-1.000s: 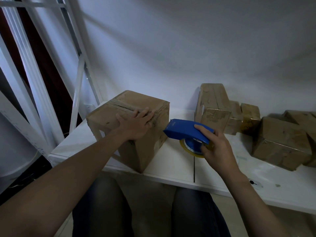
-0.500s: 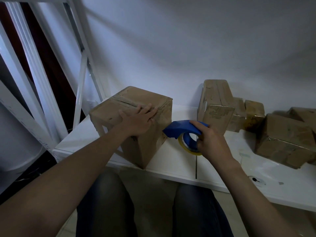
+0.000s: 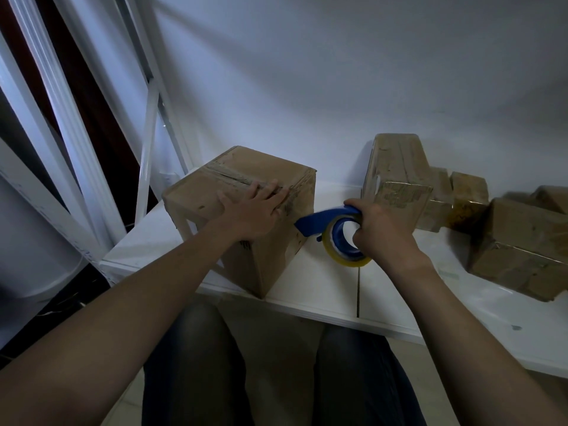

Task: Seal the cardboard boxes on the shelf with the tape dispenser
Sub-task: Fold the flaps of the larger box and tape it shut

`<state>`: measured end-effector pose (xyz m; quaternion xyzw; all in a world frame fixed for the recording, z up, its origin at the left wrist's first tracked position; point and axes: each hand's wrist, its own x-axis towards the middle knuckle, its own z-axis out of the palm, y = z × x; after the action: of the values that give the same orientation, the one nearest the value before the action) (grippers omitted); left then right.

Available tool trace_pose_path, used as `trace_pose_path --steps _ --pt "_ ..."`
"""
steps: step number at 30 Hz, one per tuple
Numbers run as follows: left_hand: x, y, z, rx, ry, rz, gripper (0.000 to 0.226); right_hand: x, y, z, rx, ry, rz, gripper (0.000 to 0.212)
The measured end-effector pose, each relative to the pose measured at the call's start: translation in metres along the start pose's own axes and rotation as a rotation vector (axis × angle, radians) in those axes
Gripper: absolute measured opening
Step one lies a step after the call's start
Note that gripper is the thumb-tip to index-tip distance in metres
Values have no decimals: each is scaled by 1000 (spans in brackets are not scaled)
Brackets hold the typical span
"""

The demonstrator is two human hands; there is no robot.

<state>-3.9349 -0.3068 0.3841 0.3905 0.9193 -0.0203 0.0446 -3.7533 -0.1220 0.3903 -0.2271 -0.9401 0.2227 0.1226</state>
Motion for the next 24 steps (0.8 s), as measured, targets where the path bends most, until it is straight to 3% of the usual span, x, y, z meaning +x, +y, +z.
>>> trace_pose_path --steps 13,17,20,24 --pt "-7 8 -7 -28 -15 -6 54 18 -10 -3 -126 -67 3 57" --pt "-4 1 -3 -40 -14 5 53 10 -10 8 -286 -105 32 42" --pt "-3 -2 -1 -54 -16 7 54 -10 8 24 -198 -180 104 47" --pt "0 -4 -2 -65 -29 20 54 -23 23 19 -30 -132 138 64"
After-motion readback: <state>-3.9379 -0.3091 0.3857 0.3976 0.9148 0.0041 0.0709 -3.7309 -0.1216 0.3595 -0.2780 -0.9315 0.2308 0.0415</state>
